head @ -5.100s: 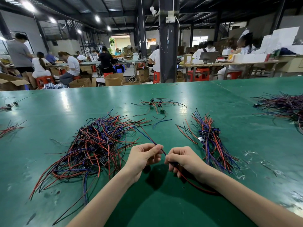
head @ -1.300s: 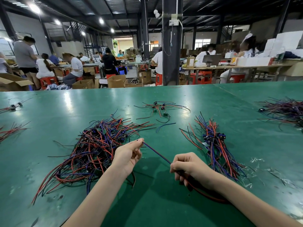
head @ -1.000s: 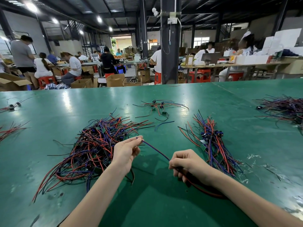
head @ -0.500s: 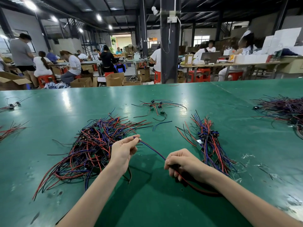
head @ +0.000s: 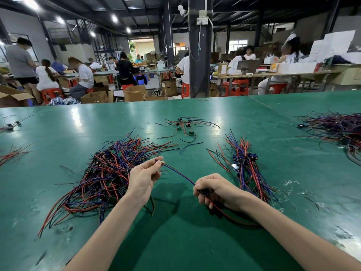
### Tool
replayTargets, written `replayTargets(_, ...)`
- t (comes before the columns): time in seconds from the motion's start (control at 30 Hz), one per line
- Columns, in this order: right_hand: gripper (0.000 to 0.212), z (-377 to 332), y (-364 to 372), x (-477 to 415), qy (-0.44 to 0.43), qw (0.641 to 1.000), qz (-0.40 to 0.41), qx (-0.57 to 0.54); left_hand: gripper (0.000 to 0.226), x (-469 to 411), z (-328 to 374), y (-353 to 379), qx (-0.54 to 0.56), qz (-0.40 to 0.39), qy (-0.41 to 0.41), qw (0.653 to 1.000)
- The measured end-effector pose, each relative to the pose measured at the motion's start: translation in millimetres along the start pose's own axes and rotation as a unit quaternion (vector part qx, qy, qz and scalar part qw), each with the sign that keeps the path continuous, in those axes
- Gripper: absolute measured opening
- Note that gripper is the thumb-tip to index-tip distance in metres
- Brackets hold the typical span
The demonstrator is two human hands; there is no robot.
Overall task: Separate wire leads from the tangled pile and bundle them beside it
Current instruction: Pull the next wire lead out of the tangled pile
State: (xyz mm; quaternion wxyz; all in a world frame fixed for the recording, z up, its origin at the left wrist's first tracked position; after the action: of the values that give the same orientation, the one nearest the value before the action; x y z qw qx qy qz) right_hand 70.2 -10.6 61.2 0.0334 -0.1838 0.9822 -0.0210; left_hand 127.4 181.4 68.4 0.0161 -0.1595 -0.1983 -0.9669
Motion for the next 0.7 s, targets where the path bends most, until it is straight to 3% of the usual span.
replayTargets(0.7,0.018,1.3,2.4,-1.4,0.0,0.999,-0.032,-0.008,0.013,-5.7,-0.1,-0.7,-0.018,0.005,0.019,1.0)
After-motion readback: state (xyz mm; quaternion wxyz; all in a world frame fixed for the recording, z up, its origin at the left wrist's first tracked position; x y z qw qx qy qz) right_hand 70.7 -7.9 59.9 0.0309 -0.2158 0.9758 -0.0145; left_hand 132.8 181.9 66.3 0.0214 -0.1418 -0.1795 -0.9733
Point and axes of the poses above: each hand's wrist, its own x-axis away from the middle knuckle, its own y-axis out of the palm, z = x × y, the point moved 6 cm from there along -x, towards the middle knuckle, and after that the axes turned 15 degrees about -y, right-handed, at the moved point
